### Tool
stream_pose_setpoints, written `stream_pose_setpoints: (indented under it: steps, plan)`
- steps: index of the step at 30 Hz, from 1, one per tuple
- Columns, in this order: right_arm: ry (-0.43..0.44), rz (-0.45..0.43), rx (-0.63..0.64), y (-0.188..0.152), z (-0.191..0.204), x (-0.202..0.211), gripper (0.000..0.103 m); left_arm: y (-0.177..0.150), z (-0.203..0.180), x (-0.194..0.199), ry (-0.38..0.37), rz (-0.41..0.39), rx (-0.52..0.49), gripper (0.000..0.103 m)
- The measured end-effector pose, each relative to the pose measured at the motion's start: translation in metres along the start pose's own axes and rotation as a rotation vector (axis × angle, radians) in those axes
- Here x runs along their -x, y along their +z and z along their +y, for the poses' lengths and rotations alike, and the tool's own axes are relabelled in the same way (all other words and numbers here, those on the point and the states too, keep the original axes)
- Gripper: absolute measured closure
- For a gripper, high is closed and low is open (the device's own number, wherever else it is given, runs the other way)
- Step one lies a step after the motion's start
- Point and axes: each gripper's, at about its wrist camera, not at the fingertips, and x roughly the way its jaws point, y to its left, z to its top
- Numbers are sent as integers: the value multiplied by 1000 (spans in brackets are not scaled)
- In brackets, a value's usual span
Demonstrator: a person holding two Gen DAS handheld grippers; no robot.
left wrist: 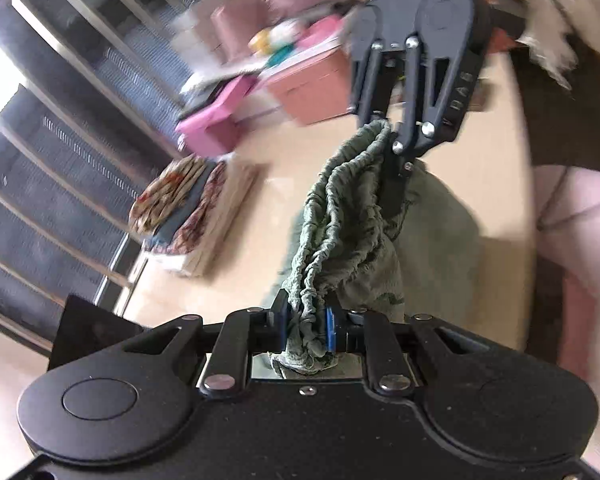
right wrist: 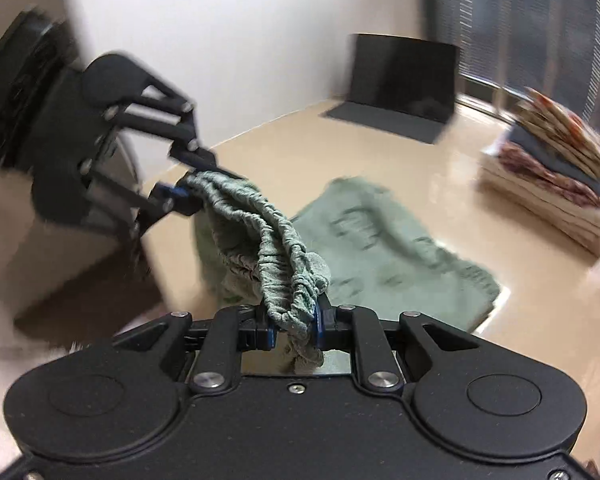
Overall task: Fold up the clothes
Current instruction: 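Fold the waistband end over onto the strip and open both grippers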
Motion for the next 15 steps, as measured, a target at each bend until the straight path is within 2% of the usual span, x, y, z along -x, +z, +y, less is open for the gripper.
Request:
stream_pose_setpoints:
  steps: [2,6,9,10,11,13,15]
  plan:
    - [-6,12,-80,14,-36,-15,85,11,27,-35,-5,35,35,85]
    - [-21,34,-219,15,-91,-55,85,12,67,-103,-47,136,143,80]
    - [-23,71,-343,2,-126,-102,78,-2,85,-152,-71,199,271,57]
    - [-37,86,-389,-4,-136,-115,71,-10,88,-158,-54,202,311,45]
    - [-61,93,-427,-9,-145,-126,62,-18,91,-164,-40,199,354,42]
    - [-126,54,-474,-19,-157,-133,53,-37,101,-161,-37,154,462,39]
    - [-188,-44,-489,-29,-155,-119,50,-62,111,-144,-19,94,584,24]
